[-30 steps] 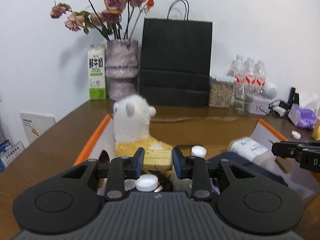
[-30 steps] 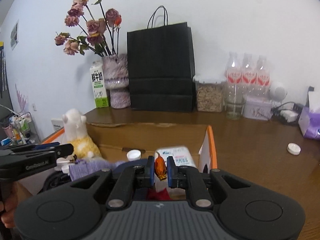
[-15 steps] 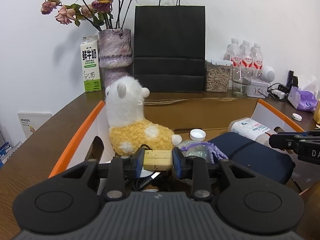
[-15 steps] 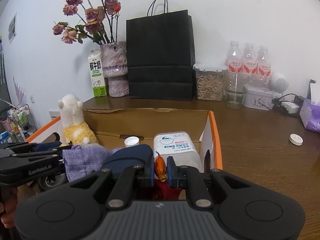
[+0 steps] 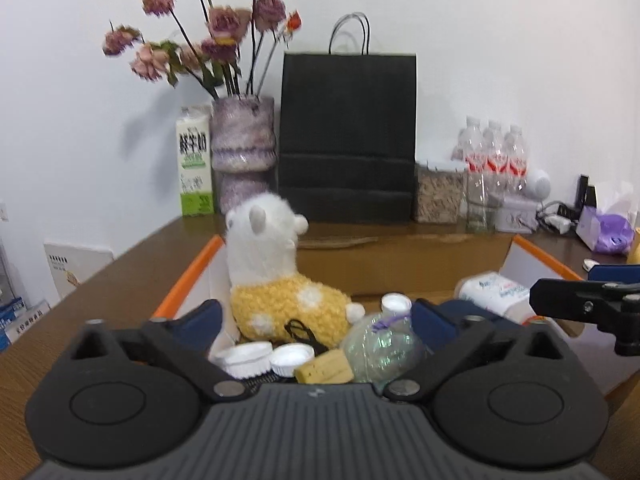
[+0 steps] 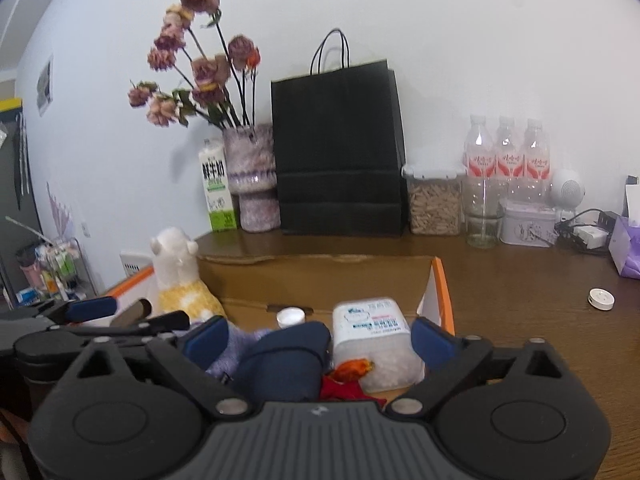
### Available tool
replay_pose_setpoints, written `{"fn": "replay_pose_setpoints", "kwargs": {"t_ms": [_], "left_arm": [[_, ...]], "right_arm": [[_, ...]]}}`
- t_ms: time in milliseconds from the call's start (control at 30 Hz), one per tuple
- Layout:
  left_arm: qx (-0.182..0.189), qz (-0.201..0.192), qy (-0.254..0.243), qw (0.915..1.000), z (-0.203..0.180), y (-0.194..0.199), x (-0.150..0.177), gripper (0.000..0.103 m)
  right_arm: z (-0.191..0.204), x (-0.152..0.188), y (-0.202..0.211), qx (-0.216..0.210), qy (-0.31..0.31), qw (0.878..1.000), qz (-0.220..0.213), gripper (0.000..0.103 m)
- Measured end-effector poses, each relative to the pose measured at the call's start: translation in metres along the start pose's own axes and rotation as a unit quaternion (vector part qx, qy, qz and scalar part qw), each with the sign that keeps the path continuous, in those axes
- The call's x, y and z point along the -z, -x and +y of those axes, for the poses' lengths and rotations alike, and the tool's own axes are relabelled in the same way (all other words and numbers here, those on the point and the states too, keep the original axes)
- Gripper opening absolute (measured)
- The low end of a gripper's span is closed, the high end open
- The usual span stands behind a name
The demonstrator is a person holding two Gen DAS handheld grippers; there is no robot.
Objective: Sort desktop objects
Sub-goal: 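Carry the yellow block and orange item into the box and open both tools, then withdraw both tools from the cardboard box back over the table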
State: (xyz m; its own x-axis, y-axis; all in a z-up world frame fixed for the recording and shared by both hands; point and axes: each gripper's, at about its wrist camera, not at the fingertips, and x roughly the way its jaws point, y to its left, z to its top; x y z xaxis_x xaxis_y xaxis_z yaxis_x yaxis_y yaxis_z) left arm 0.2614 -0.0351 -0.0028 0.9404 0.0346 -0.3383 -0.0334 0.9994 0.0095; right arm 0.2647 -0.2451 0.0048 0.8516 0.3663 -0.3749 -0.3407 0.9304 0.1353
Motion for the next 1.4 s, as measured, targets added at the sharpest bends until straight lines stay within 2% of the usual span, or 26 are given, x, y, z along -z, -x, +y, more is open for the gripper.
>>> {"fn": "replay_pose_setpoints", "kwargs": {"t_ms": [100,833,1067,1400], "left_arm": [[-0.003,-0.005,-0.002,1.0000,-0.001,0.002,-0.001,0.103],[-0.004,-0.004,0.000,1.0000,-0.002,0.006,-0.001,0.103],[0.001,-0.022,-0.010,0.9997,-0.002,0.028,-0.010,0.103],[0.011,-0.022,-0.026,0.9993,0.004,0.071,-0.008,0.103]], "right_arm": [[-0.001,-0.001,0.002,0.006,-0.005,1.000,-0.003,0.103],[0.001,-0.003,0.005,0.031,0.004,1.000,0.002,0.103],[0.009,-0.007,0.020,0.042,0.007,0.999,-0.002,0.103],[0.029,0.000,0.063,0.050,0.017,0.999,-0.001,0.103]]}}
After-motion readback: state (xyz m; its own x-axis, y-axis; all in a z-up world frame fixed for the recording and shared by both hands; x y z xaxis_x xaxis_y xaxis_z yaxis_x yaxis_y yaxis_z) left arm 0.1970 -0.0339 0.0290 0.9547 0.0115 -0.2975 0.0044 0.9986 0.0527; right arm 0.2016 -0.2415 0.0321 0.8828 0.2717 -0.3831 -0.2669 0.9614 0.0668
